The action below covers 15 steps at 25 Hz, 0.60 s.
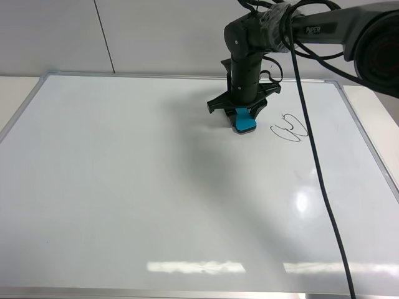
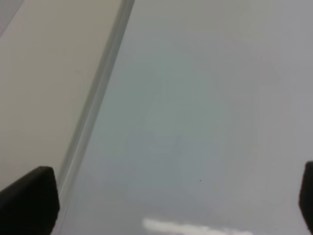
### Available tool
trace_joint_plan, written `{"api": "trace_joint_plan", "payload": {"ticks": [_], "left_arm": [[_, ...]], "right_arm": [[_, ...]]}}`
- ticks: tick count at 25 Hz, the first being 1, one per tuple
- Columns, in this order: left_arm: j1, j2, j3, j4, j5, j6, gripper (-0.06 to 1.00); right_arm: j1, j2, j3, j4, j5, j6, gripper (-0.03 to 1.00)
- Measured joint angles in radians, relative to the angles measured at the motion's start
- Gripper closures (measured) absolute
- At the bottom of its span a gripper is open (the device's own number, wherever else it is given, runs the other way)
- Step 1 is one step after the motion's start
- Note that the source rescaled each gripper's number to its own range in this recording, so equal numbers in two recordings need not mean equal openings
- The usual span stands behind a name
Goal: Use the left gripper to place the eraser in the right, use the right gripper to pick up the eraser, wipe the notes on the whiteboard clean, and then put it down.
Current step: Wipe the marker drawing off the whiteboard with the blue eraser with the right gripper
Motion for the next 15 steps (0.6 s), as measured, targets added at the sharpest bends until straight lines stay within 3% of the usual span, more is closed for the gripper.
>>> {"api": "trace_joint_plan", "payload": {"ticks": [7, 15], "left_arm": [[0.0, 0.0, 0.0, 0.0, 0.0, 0.0, -0.06], [0.0, 0.0, 0.0, 0.0, 0.0, 0.0, -0.06]], "right_arm": [[-0.04, -0.101, 0.221, 0.016, -0.178, 0.038, 0.95], [-0.216, -0.255, 0.512, 0.037, -0.326, 0.064, 0.95]]}}
